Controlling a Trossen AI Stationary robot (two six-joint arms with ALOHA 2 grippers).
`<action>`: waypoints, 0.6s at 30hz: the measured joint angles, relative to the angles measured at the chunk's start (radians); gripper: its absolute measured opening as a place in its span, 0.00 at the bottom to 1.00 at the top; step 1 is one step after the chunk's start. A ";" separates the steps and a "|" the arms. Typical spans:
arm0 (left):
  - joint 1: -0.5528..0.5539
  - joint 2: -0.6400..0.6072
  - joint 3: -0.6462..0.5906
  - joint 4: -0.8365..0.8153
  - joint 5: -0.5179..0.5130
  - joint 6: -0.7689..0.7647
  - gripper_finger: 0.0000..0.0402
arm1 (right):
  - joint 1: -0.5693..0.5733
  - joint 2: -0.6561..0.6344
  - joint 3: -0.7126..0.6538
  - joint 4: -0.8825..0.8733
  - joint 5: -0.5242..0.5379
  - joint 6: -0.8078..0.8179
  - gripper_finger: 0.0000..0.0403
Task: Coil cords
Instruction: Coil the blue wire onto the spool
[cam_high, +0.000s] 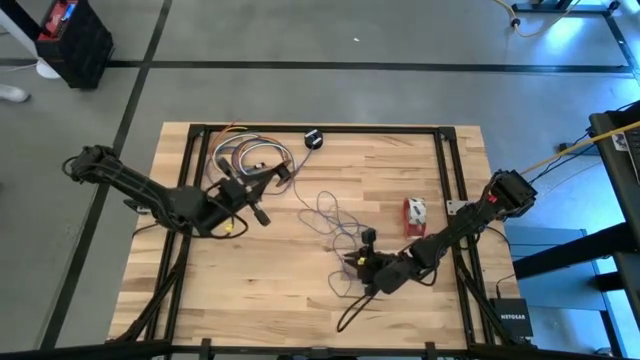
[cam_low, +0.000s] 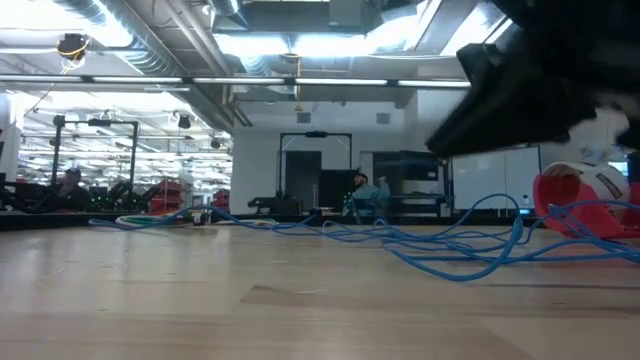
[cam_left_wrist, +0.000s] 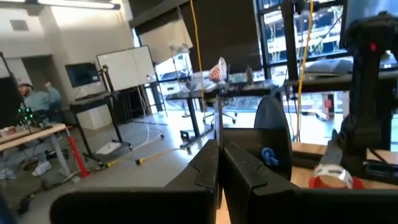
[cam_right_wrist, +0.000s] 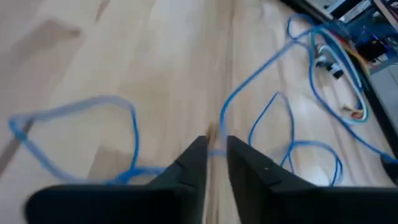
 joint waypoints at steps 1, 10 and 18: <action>0.000 0.003 0.000 -0.014 0.000 -0.009 0.01 | 0.000 0.000 0.022 -0.017 -0.001 -0.002 0.23; -0.004 0.021 0.000 -0.030 0.133 -0.123 0.01 | -0.040 -0.006 0.257 -0.262 0.077 -0.134 0.37; -0.003 0.146 -0.001 0.028 0.140 -0.138 0.01 | -0.243 -0.008 0.237 -0.104 -0.091 -0.159 0.36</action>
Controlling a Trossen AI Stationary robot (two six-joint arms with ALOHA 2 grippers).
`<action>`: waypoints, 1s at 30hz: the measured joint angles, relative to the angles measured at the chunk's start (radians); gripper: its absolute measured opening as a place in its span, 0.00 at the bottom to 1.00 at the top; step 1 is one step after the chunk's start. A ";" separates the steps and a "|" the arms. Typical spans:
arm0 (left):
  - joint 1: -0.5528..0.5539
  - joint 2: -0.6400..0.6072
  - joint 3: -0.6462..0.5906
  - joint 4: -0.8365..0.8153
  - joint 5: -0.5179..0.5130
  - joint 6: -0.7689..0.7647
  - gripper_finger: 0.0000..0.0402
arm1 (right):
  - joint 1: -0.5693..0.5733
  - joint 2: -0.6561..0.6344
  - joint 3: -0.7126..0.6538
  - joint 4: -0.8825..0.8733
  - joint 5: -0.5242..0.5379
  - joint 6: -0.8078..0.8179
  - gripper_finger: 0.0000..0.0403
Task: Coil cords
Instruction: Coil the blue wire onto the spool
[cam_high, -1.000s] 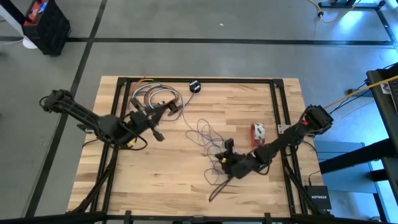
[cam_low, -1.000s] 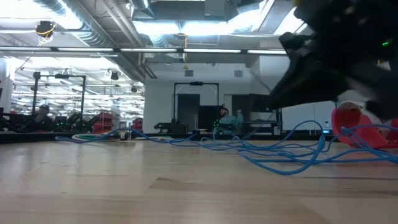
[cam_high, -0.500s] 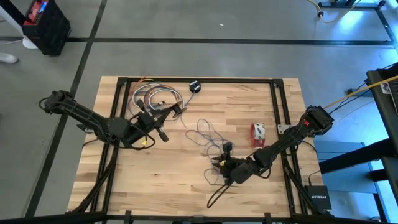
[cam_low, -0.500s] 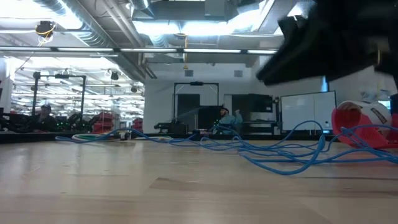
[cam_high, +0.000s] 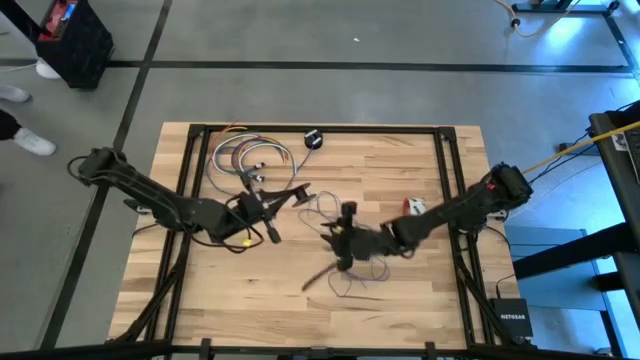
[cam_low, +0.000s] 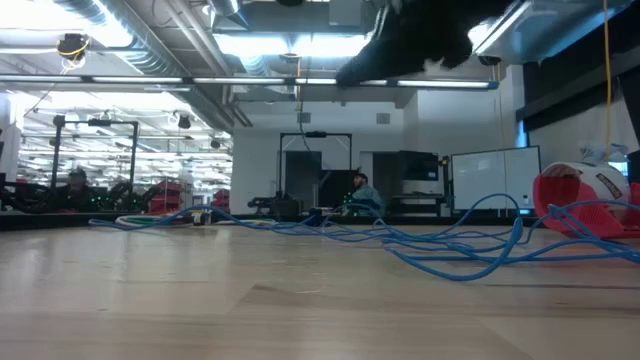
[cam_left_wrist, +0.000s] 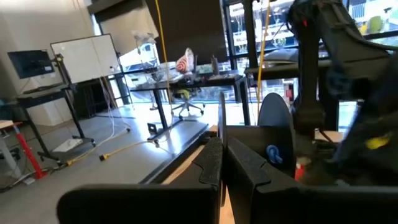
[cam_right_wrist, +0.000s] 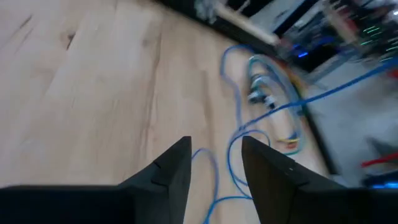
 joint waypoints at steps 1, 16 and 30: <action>0.000 0.012 0.000 0.015 0.001 0.003 0.01 | -0.022 0.000 -0.002 -0.006 -0.039 0.000 0.36; -0.002 0.025 0.000 0.030 0.000 -0.006 0.01 | -0.196 0.028 -0.001 0.219 -0.234 0.030 0.35; 0.000 0.025 0.000 0.028 0.000 -0.016 0.01 | -0.196 0.048 -0.001 0.232 -0.276 0.103 0.33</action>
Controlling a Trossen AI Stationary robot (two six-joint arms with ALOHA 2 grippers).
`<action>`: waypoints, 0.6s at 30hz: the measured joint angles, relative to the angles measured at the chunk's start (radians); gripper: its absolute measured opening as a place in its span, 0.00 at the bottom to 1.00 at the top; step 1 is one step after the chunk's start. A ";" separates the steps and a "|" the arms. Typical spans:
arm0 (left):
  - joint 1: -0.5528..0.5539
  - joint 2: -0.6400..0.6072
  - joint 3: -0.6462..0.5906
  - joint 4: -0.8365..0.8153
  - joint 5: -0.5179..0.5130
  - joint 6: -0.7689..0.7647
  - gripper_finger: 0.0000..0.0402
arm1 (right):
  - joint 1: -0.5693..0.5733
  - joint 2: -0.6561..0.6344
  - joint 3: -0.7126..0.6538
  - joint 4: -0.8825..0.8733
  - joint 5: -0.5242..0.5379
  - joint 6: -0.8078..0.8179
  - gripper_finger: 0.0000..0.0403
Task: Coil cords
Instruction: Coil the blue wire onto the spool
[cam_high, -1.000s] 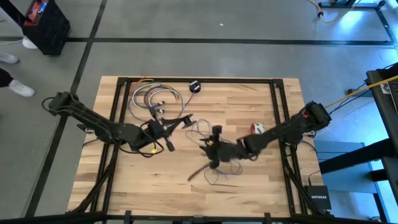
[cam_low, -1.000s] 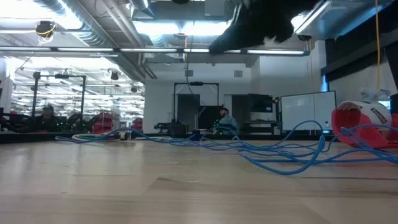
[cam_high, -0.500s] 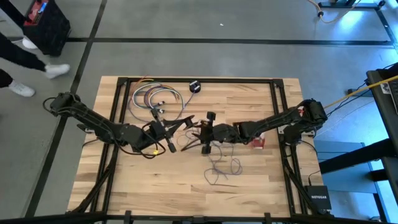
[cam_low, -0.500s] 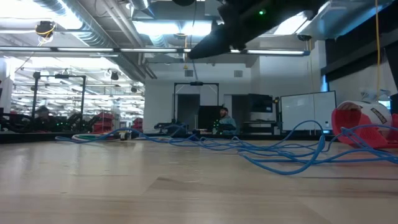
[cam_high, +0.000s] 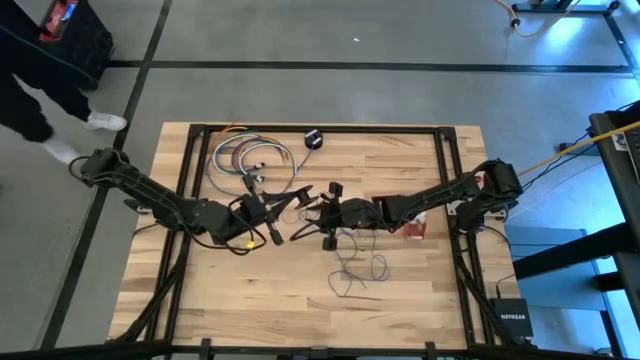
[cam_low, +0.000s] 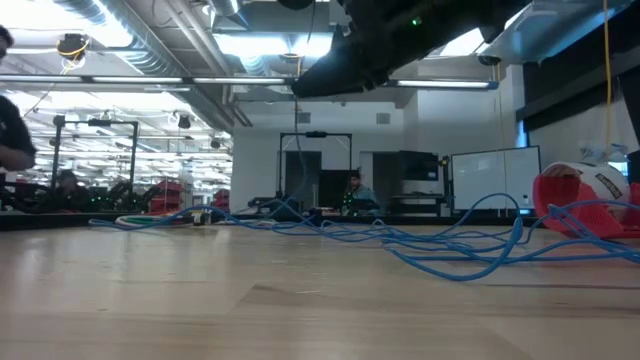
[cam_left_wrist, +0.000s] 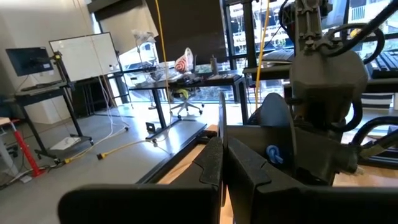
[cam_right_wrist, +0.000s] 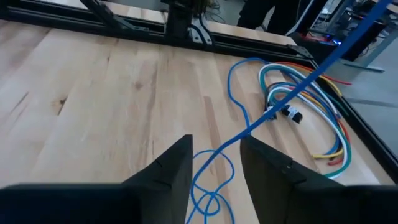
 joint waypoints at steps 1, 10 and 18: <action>0.000 0.000 0.000 0.002 0.000 -0.003 0.01 | 0.000 0.000 0.000 0.003 0.000 0.004 0.30; 0.000 0.000 0.000 0.001 0.000 -0.006 0.01 | -0.002 0.000 0.000 0.052 0.051 -0.003 0.02; 0.000 0.000 0.000 0.001 0.000 -0.010 0.02 | 0.000 0.000 0.000 0.045 0.051 -0.024 0.02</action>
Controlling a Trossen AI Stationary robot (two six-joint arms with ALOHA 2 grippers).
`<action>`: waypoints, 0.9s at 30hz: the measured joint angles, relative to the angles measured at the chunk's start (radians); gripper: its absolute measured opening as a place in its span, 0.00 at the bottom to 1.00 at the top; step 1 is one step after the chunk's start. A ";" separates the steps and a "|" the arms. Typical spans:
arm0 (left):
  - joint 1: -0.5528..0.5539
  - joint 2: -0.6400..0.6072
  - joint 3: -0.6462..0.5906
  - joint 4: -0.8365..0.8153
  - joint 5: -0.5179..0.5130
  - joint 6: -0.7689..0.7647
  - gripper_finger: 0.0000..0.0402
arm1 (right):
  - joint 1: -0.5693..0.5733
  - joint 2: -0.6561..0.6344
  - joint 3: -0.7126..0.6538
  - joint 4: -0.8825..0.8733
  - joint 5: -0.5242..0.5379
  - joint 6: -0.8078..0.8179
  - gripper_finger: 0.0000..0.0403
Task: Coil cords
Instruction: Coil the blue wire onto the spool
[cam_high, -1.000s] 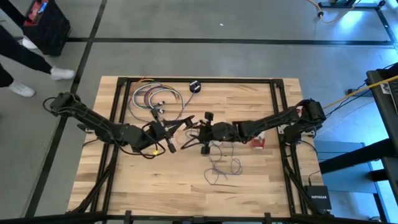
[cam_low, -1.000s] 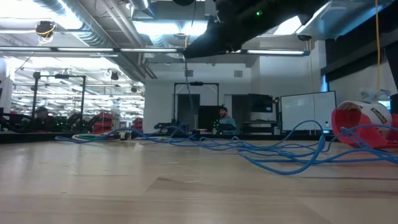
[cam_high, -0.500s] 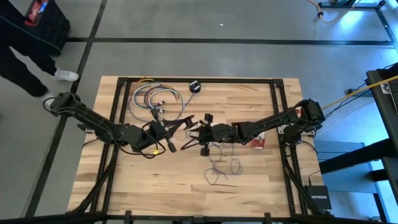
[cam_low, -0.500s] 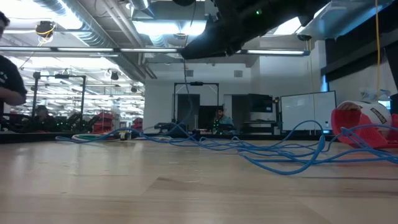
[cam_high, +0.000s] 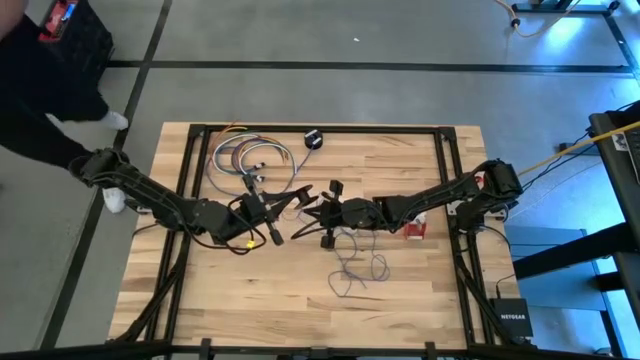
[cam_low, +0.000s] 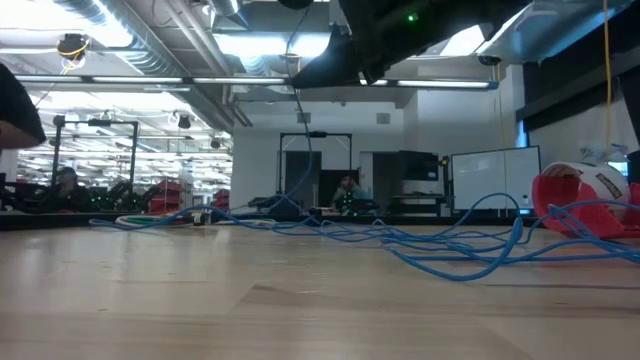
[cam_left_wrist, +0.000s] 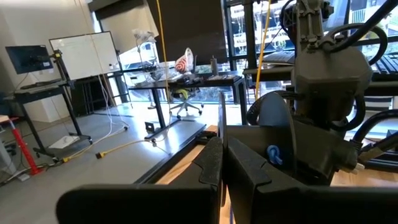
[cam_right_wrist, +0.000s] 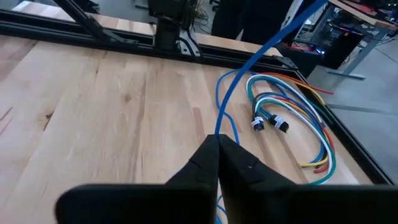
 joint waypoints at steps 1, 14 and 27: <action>0.000 0.000 0.000 0.000 0.000 0.000 0.02 | 0.000 0.000 0.000 -0.001 0.000 0.000 0.01; 0.021 0.003 0.000 0.019 0.000 -0.023 0.02 | 0.058 0.000 0.000 0.089 -0.040 -0.065 0.01; 0.067 0.051 0.000 -0.024 -0.005 -0.044 0.02 | 0.112 0.000 0.086 0.047 0.019 -0.189 0.01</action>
